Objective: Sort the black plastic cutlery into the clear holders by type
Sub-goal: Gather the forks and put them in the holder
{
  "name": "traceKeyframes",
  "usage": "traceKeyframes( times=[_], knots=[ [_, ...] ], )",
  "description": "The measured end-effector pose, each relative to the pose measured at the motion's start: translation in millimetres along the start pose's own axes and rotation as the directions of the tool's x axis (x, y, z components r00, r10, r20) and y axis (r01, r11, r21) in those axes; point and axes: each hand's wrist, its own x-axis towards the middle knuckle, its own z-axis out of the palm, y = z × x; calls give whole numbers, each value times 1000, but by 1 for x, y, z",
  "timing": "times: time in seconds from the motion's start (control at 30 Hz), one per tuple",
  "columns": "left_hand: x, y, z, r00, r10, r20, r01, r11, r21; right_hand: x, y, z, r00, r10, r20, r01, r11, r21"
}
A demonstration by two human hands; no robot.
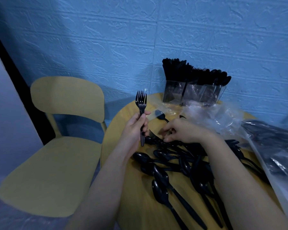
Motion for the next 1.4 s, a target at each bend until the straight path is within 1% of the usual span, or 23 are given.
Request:
traceKeyframes(
  times=[0.07, 0.13, 0.23, 0.3, 0.37, 0.43, 0.47, 0.53, 0.6, 0.67, 0.77, 0.83, 0.93, 0.97, 1.0, 1.03, 1.1, 1.17, 1.27, 1.4],
  knots=[
    [-1, 0, 0, 1000, -9, 17, 10, 1000, -15, 2, 1, 0, 1000, -27, 3, 27, 999, 35],
    [-3, 1, 0, 999, -24, 36, 25, 999, -28, 1, 1, -1, 997, -58, -43, 61, 996, 71],
    [-5, 4, 1, 997, -50, 63, 52, 998, -40, -4, 3, -10, 979, -80, -188, 108, 984, 144],
    [-6, 5, 2, 995, -64, 80, 70, 995, -67, -12, 5, -21, 951, -66, -303, 130, 972, 194],
    [-6, 6, 2, 992, -79, 98, 89, 991, -104, -21, 5, -31, 883, -43, -467, 179, 951, 250],
    [-6, 7, 3, 989, -88, 117, 103, 987, -126, -27, 3, -39, 769, 9, -640, 276, 898, 344],
    [-6, 7, 3, 988, -90, 127, 107, 985, -133, -28, 1, -41, 715, 39, -698, 343, 850, 399],
    [-6, 7, 4, 985, -91, 147, 111, 984, -137, -28, -5, -42, 644, 98, -759, 452, 751, 481],
    [-8, 7, 4, 983, -90, 161, 110, 987, -117, -22, -12, -38, 628, 144, -765, 482, 700, 527],
    [-9, 8, 5, 979, -86, 187, 103, 991, -83, -14, -17, -30, 650, 164, -742, 464, 688, 558],
    [-12, 9, 6, 962, -106, 251, 120, 992, -39, -2, -17, -19, 698, 151, -700, 416, 710, 568],
    [-13, 8, 6, 957, -115, 267, 119, 993, 4, 3, -16, -15, 704, 149, -694, 401, 724, 562],
    [-9, 6, 4, 963, -119, 242, 126, 992, -15, 7, -14, -12, 706, 143, -694, 392, 738, 550],
    [-7, 6, 2, 970, -110, 218, 120, 992, -33, 8, -13, -11, 716, 139, -684, 373, 752, 544],
    [-6, 6, 1, 978, -97, 184, 110, 992, -61, 9, -12, -10, 738, 131, -662, 326, 790, 520],
    [-4, 6, -1, 986, -86, 146, 101, 990, -100, 10, -11, -9, 774, 111, -623, 255, 847, 467],
    [-1, 6, -4, 995, -70, 74, 81, 983, -163, 12, -9, -4, 872, 47, -487, 118, 946, 301],
    [1, 5, -5, 998, -58, 30, 62, 984, -168, 13, -12, 4, 939, 18, -345, 50, 981, 187],
    [1, 6, -6, 998, -55, 15, 57, 984, -169, 14, -18, 13, 978, 17, -207, 19, 985, 173],
    [0, 8, -3, 997, -80, 13, 81, 979, -186, 17, -18, 16, 986, -1, -169, 23, 991, 128]
  ],
)
